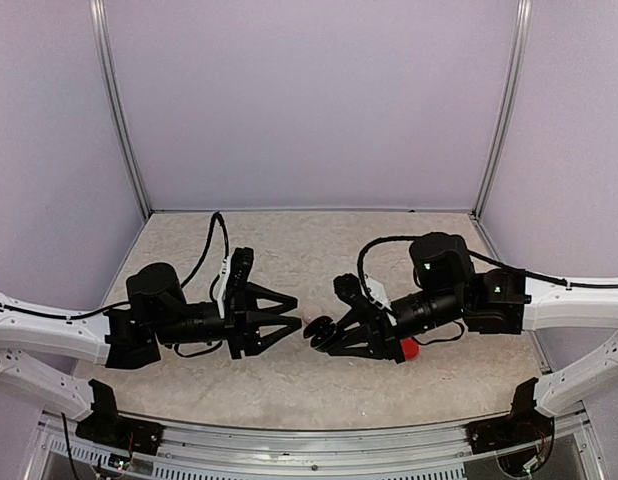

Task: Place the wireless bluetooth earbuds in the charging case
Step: Open the charging case, then move the left earbud to the center of the board.

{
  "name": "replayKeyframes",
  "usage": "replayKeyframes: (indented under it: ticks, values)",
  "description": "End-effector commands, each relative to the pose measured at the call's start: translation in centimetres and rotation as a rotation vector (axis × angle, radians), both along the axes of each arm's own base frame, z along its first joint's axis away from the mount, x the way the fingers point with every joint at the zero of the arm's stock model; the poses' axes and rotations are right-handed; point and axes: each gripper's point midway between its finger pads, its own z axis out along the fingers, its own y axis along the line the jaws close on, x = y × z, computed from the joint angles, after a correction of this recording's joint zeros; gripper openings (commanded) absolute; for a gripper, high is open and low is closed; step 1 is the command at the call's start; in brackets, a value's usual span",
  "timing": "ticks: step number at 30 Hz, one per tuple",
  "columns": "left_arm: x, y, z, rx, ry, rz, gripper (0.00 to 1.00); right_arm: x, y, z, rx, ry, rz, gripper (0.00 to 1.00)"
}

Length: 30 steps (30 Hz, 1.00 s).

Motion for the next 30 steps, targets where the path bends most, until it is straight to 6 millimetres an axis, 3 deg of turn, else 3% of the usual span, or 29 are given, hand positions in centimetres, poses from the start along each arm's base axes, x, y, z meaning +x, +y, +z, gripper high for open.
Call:
replayKeyframes:
  ticks: [1,4,7,16,25,28,30]
  values:
    - [-1.1,0.6,0.9,-0.032,-0.054,-0.032,0.51,-0.3,-0.2,1.1,0.051,-0.034,-0.003,0.03]
    - [-2.8,-0.1,0.8,-0.007,-0.106,-0.073,0.56,-0.2,-0.3,1.1,0.061,-0.048,-0.009,0.02]
    - [-2.7,-0.7,0.4,0.01,-0.092,-0.076,0.55,-0.4,-0.4,1.4,0.079,-0.068,0.002,0.02]
    - [-0.4,-1.6,0.2,0.045,-0.088,0.026,0.46,-1.8,-0.5,1.2,0.092,-0.134,0.061,0.0]
    - [1.1,-1.1,-0.3,0.058,-0.038,0.093,0.45,-1.7,-0.7,1.7,0.124,-0.19,0.049,0.0]
    - [3.1,0.5,-0.3,0.055,0.049,0.173,0.49,-1.1,-0.9,1.9,0.141,-0.189,0.005,0.0]
    - [6.3,2.5,-1.2,0.109,0.15,0.319,0.5,-0.9,-1.0,1.8,0.139,-0.179,-0.011,0.0]
